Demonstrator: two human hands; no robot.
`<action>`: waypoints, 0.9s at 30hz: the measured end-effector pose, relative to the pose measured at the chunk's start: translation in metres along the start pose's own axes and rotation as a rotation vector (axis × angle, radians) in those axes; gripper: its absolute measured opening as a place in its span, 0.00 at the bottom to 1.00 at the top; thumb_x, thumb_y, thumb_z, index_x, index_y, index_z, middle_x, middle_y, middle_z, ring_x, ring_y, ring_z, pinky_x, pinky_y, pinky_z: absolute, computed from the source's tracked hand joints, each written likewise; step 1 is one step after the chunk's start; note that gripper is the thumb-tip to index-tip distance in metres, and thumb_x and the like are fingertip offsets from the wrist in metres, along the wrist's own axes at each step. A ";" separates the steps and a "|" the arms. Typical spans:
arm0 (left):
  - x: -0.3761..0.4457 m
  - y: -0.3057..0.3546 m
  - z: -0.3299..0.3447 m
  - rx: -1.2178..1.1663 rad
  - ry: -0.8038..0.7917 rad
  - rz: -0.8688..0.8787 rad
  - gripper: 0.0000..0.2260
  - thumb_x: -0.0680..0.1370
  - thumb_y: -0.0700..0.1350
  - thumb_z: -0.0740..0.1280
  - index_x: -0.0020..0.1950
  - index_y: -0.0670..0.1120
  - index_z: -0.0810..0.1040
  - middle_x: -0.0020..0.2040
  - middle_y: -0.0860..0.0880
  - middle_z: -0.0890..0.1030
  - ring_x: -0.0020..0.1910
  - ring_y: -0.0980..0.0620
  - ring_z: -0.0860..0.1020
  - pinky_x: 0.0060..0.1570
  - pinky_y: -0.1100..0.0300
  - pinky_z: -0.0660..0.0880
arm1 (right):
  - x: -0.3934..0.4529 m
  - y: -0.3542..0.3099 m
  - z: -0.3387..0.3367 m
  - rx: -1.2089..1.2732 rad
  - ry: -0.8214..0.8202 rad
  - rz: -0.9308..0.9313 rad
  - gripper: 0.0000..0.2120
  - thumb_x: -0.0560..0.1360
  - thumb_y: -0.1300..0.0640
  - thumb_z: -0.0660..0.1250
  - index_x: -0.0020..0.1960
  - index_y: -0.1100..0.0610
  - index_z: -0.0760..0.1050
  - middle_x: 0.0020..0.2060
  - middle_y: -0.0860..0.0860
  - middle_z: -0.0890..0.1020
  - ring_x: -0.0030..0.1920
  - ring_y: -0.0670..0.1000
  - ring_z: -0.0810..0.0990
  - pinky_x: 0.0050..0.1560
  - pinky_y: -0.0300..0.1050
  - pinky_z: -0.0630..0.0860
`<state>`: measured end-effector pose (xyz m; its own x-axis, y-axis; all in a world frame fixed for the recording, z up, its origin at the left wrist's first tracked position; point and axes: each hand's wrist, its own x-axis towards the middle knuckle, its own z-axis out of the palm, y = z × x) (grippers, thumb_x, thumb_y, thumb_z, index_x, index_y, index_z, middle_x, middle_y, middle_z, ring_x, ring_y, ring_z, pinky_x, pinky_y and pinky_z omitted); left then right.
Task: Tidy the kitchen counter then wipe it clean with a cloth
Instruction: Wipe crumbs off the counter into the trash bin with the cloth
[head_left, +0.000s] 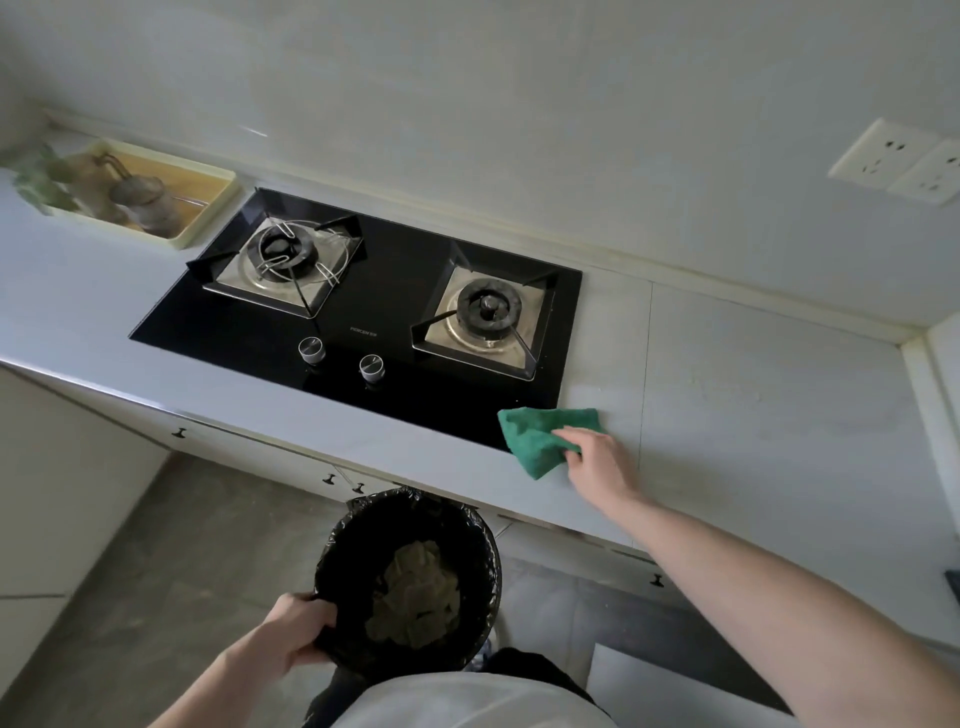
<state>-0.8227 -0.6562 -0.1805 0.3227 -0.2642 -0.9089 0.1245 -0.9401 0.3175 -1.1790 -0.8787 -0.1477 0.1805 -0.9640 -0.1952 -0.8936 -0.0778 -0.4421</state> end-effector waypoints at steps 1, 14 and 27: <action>-0.003 0.000 0.004 -0.002 0.006 0.006 0.07 0.71 0.27 0.65 0.47 0.30 0.81 0.35 0.36 0.83 0.33 0.39 0.84 0.35 0.44 0.84 | 0.003 0.006 -0.010 0.014 0.036 -0.010 0.20 0.79 0.62 0.67 0.67 0.46 0.79 0.68 0.43 0.79 0.66 0.51 0.78 0.64 0.46 0.75; -0.019 0.000 0.026 0.024 0.100 -0.002 0.07 0.72 0.28 0.66 0.46 0.33 0.82 0.32 0.39 0.83 0.27 0.43 0.82 0.24 0.56 0.80 | 0.062 -0.043 0.024 -0.108 -0.241 -0.170 0.19 0.83 0.60 0.61 0.72 0.47 0.75 0.77 0.48 0.68 0.79 0.53 0.62 0.76 0.49 0.63; -0.013 -0.007 0.038 0.016 0.059 -0.026 0.08 0.69 0.27 0.65 0.44 0.32 0.82 0.35 0.36 0.84 0.39 0.33 0.85 0.42 0.35 0.82 | -0.004 0.084 -0.024 -0.032 -0.059 -0.048 0.21 0.80 0.66 0.62 0.66 0.47 0.80 0.65 0.45 0.81 0.55 0.44 0.82 0.59 0.40 0.76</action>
<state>-0.8635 -0.6541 -0.1813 0.3744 -0.2267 -0.8991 0.1187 -0.9499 0.2890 -1.2649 -0.8879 -0.1633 0.2463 -0.9425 -0.2259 -0.8958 -0.1324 -0.4243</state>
